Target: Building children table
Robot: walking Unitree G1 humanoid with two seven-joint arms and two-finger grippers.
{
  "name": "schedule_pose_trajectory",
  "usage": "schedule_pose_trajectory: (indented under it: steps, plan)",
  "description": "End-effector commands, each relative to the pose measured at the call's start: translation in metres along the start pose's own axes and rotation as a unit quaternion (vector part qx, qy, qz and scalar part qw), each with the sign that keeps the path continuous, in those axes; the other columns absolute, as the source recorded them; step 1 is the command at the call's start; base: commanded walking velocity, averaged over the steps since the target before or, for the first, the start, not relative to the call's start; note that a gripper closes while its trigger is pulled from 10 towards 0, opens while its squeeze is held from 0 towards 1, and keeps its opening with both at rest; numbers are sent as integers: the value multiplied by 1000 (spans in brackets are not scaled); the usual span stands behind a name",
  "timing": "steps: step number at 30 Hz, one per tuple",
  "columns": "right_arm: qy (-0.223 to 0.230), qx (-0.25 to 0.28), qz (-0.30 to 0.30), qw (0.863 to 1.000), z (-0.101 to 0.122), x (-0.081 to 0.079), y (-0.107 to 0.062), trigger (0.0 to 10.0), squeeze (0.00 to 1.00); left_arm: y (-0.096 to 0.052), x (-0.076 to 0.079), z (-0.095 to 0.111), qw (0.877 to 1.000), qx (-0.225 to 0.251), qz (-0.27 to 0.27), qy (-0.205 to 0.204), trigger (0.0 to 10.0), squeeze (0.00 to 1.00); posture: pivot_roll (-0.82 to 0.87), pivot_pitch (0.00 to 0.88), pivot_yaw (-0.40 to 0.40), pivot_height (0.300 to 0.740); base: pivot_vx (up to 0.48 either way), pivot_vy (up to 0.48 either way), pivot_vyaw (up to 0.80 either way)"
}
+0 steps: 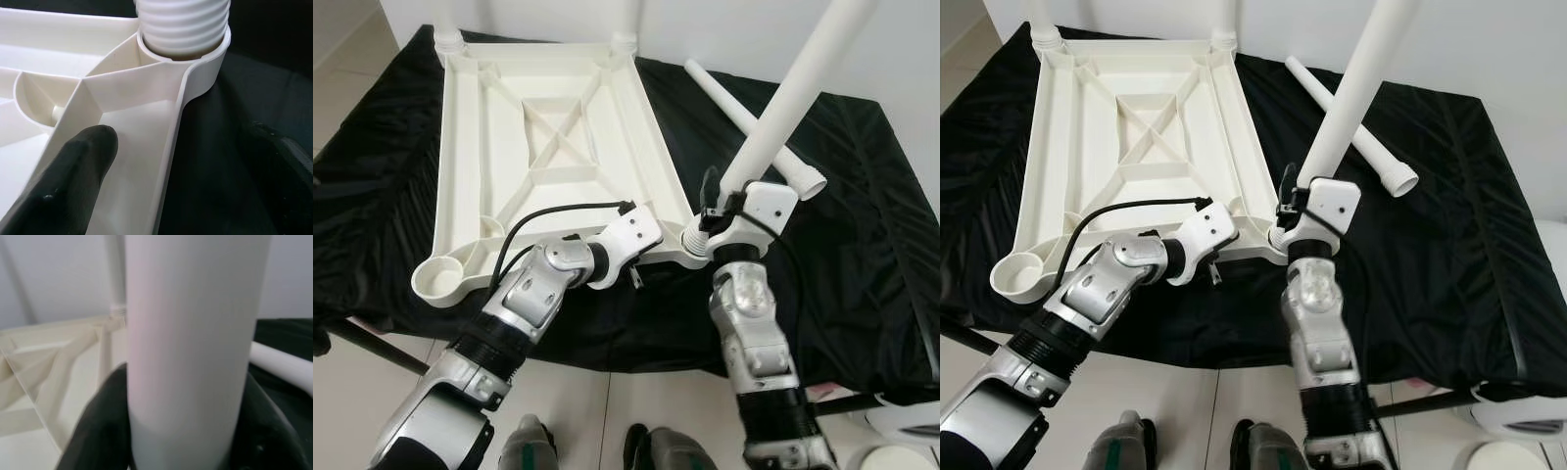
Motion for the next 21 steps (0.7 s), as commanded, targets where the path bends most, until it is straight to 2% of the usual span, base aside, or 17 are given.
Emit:
schedule_pose_trajectory:
  steps: [1,2,3,5,6,9,13,18,21]
  plan:
    - [16,-42,5,999,-15,5,3,10000,0,0,-6,14,1000,16,11,10,10000,1000,47,82,-88,740,0,0,0]
    - [16,-42,5,999,-15,5,3,10000,0,0,-6,14,1000,16,11,10,10000,1000,47,82,-88,740,0,0,0]
    - [21,-30,25,999,-7,1,9,10000,0,0,-6,18,1000,23,11,8,10000,529,48,74,-89,740,0,0,0]
    - [23,-21,40,999,-1,-2,12,10000,0,0,-7,21,1000,28,11,6,10000,529,48,74,-89,740,0,0,0]
    - [27,-10,55,998,7,-4,16,10000,0,0,-7,25,999,36,11,4,10000,0,48,63,-93,740,0,0,0]
    - [6,48,107,993,31,-6,28,10000,0,-1,-13,39,998,62,19,-7,10000,0,49,39,-101,740,0,0,0]
    - [2,65,136,989,41,-2,35,10000,0,-3,-20,52,996,86,27,-28,10000,0,52,29,-104,740,0,0,0]
    - [4,69,143,987,46,13,46,10000,0,-8,-29,62,993,102,41,-38,10000,0,60,16,-106,740,0,0,0]
    - [-20,79,148,986,48,26,52,10000,0,-12,-38,65,992,104,54,-35,10000,0,63,8,-106,740,0,0,0]
Point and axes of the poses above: a point about 5 cm out from each wrist's last joint towards the gripper, its own y axis pointing out of the wrist towards the gripper, its own z axis along the axis of the wrist's last joint, x = y × z, the point moved 5 cm from there along y, pointing out of the wrist towards the gripper, and after that the axes turned 12 degrees about -y, right-handed, at the moved point
